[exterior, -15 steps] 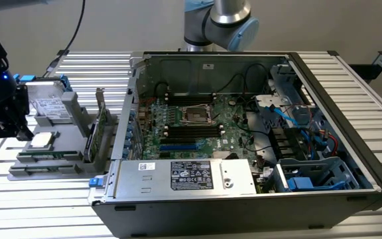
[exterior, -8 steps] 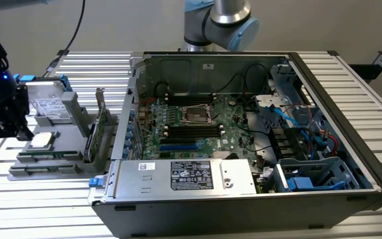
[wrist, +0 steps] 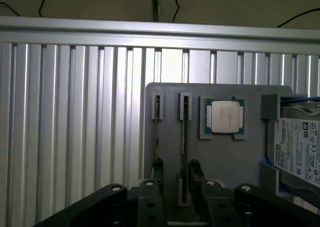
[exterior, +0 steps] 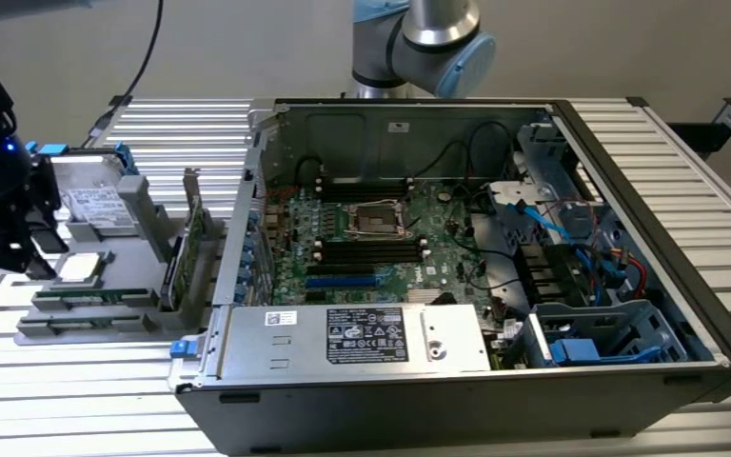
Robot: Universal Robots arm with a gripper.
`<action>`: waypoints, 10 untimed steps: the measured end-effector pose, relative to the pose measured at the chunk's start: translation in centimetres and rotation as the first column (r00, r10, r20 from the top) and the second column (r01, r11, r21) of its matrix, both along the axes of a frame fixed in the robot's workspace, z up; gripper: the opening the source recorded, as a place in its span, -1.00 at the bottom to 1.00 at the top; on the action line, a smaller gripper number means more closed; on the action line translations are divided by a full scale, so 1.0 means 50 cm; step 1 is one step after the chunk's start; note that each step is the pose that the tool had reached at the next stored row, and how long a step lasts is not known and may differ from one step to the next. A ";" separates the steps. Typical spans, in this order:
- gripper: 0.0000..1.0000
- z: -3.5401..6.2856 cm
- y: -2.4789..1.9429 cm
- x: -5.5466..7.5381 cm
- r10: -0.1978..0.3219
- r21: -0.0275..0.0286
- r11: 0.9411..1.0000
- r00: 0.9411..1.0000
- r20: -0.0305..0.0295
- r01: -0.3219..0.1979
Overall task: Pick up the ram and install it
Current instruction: 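Pick up the ram and move it above insertion slot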
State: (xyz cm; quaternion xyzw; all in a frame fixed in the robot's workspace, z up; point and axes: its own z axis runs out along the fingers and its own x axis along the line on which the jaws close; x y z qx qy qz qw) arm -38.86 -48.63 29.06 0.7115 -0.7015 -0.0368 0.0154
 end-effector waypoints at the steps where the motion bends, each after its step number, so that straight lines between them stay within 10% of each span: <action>1: -0.28 -0.002 0.0000 0.000 0.000 0.000 1.000 1.000 0.001 0.000; 10: -0.15 -0.035 0.0001 0.000 0.003 0.000 1.000 1.000 0.004 -0.003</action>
